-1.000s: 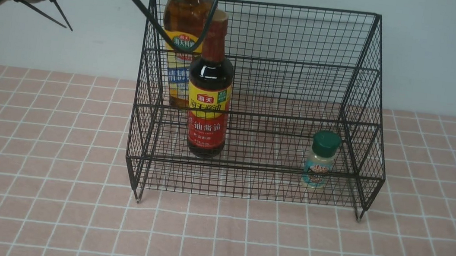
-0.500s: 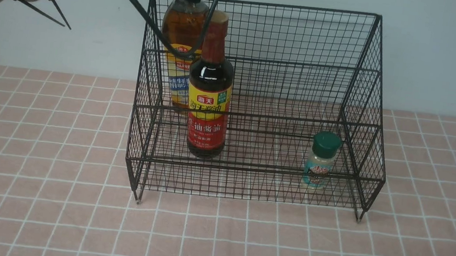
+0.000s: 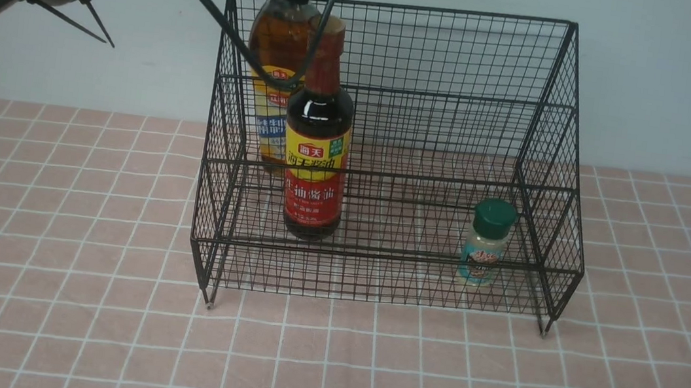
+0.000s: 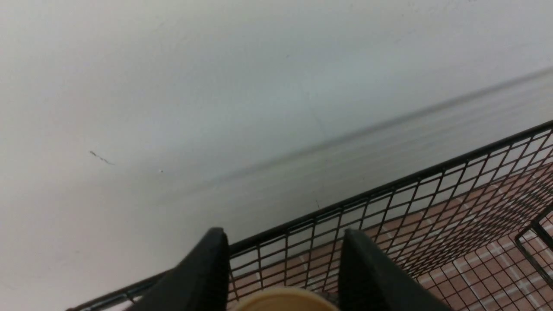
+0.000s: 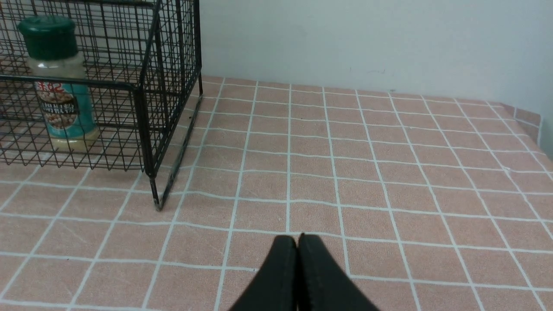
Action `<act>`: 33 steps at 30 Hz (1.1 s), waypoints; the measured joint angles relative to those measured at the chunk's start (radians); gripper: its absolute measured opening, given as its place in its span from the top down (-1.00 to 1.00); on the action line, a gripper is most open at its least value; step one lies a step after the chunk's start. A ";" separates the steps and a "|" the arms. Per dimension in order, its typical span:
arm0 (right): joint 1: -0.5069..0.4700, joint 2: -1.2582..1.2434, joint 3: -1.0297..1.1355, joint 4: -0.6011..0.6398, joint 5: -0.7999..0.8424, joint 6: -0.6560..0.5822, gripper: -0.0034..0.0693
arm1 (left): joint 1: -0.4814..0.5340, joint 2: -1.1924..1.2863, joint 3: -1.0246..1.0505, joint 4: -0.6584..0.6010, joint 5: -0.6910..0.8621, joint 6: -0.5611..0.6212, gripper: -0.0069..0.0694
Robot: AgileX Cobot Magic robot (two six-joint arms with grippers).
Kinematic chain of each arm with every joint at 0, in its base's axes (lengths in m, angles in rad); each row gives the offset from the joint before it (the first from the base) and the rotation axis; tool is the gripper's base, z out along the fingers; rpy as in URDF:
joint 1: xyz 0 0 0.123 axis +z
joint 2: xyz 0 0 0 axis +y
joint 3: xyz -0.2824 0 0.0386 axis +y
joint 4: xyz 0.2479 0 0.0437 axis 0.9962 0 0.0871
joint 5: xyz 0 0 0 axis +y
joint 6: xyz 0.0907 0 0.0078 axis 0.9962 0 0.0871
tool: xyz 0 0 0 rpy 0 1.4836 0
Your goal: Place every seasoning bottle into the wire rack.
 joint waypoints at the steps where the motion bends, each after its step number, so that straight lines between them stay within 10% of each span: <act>1: 0.000 0.000 0.000 0.000 0.000 0.000 0.95 | 0.000 0.000 0.000 0.000 -0.002 0.000 0.02; 9: 0.000 0.000 0.000 0.000 0.000 0.000 0.95 | -0.001 -0.008 -0.009 -0.017 -0.103 0.000 -0.31; 25: 0.000 0.000 0.000 0.000 0.000 0.000 0.95 | -0.001 -0.085 -0.027 0.006 -0.135 0.014 -0.33; 33: 0.000 0.000 0.000 0.000 0.000 0.000 0.95 | -0.001 -0.252 -0.042 0.006 -0.066 0.015 0.14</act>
